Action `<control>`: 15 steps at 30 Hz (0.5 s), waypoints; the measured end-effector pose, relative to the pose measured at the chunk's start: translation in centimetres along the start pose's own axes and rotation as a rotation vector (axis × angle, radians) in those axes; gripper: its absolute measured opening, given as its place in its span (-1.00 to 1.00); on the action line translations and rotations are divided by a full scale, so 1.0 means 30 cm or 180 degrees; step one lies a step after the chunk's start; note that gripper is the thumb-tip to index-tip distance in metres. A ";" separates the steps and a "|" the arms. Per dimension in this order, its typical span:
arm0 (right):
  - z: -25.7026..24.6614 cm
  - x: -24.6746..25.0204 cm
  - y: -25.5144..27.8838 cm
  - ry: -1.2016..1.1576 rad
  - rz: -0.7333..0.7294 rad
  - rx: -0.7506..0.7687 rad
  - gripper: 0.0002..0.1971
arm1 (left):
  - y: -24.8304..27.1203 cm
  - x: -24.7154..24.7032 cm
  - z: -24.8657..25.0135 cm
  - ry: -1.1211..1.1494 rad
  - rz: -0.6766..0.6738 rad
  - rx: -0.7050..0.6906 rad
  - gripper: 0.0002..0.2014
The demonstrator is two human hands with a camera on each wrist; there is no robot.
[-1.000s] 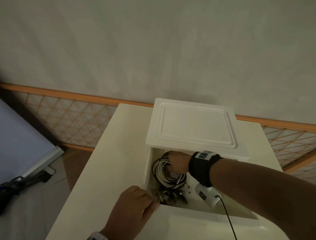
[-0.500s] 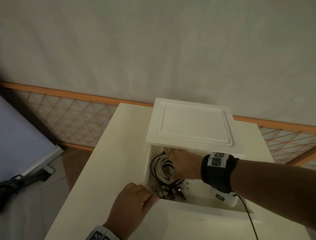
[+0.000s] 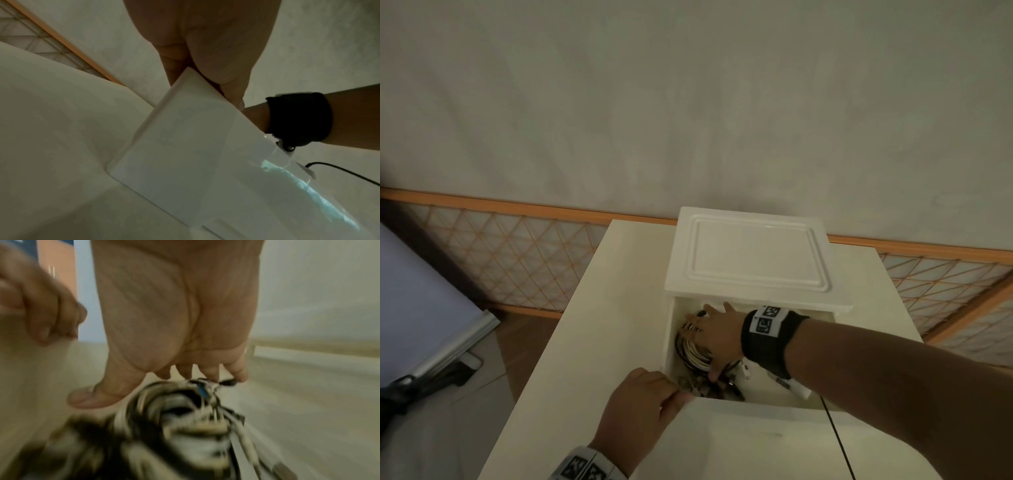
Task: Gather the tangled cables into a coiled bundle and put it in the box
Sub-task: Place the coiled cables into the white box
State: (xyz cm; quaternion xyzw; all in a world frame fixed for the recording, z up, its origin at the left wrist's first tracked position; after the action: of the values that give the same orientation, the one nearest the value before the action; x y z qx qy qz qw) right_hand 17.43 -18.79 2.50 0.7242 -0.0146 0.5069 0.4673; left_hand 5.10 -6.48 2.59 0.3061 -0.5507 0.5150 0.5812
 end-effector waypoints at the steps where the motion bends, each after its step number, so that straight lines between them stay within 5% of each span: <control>1: -0.017 0.045 0.033 -0.0075 0.0117 0.0108 -0.16 | 0.002 0.004 -0.006 0.0103 -0.0040 0.0138 -0.53; 4: -0.040 0.202 0.203 -0.1201 0.0746 0.0345 -0.51 | 0.034 0.027 -0.047 0.1054 -0.0048 0.1010 -0.74; 8: 0.081 0.249 0.469 -0.2489 0.1816 -0.0365 -0.54 | 0.123 0.038 -0.085 0.1692 0.0177 0.2175 -0.85; 11: 0.192 0.062 0.600 -0.3722 0.2852 -0.1032 -0.70 | 0.190 -0.034 -0.099 0.1574 -0.0358 0.2885 -0.51; 15: 0.193 -0.355 0.651 -0.4684 0.4136 -0.2302 -0.73 | 0.241 -0.118 0.042 0.3440 -0.1076 0.3742 -0.48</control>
State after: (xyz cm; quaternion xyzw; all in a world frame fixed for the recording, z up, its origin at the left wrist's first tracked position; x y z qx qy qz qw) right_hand 6.76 -38.60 7.18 0.5238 -0.8327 0.0599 0.1695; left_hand -1.59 -6.54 -2.05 0.3493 0.2195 0.7016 0.5810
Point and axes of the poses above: each hand's wrist, its own y-axis away from the middle knuckle, its own x-axis out of the back of the hand, z = x × y, the point moved 5 cm from there along -y, towards the middle knuckle, and after that the axes turned 13 degrees about -y, right-handed, at the moved point
